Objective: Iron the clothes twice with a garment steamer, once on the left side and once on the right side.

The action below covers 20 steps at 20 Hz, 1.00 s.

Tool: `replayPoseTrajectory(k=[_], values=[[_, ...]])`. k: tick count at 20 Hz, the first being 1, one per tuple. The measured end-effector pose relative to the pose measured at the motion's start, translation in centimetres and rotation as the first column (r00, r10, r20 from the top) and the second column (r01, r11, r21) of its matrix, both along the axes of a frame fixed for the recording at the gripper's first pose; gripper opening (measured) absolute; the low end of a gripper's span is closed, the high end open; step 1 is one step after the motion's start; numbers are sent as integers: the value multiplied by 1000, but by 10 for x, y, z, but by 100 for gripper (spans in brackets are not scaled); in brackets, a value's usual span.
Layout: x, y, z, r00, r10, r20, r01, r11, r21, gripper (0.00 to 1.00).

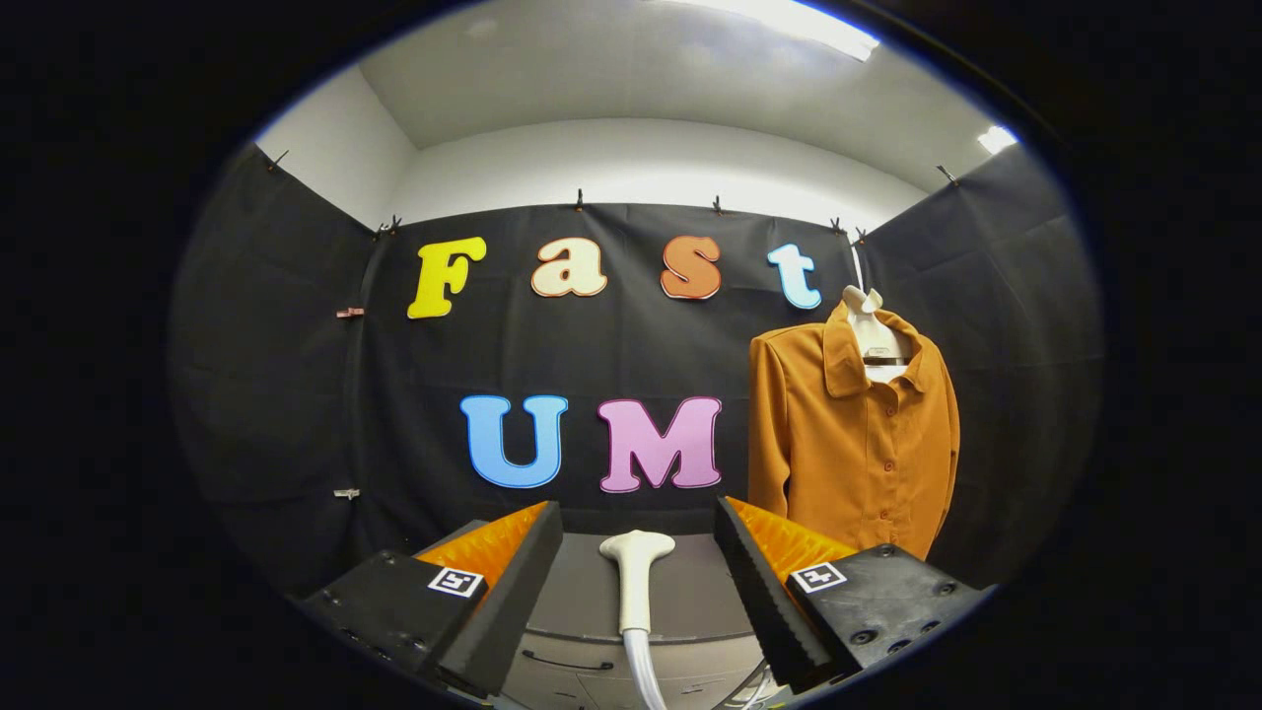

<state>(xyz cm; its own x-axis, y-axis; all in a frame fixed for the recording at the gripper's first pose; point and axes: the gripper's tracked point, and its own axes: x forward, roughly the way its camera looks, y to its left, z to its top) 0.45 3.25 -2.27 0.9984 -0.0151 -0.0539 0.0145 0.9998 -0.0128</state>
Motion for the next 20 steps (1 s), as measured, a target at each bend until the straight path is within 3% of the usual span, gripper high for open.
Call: replayPoseTrajectory(k=[11, 20], values=[[-4, 33, -44, 994, -48, -95, 50, 999, 18, 97], [57, 21, -89, 979, -37, -203, 36, 999, -5, 98]])
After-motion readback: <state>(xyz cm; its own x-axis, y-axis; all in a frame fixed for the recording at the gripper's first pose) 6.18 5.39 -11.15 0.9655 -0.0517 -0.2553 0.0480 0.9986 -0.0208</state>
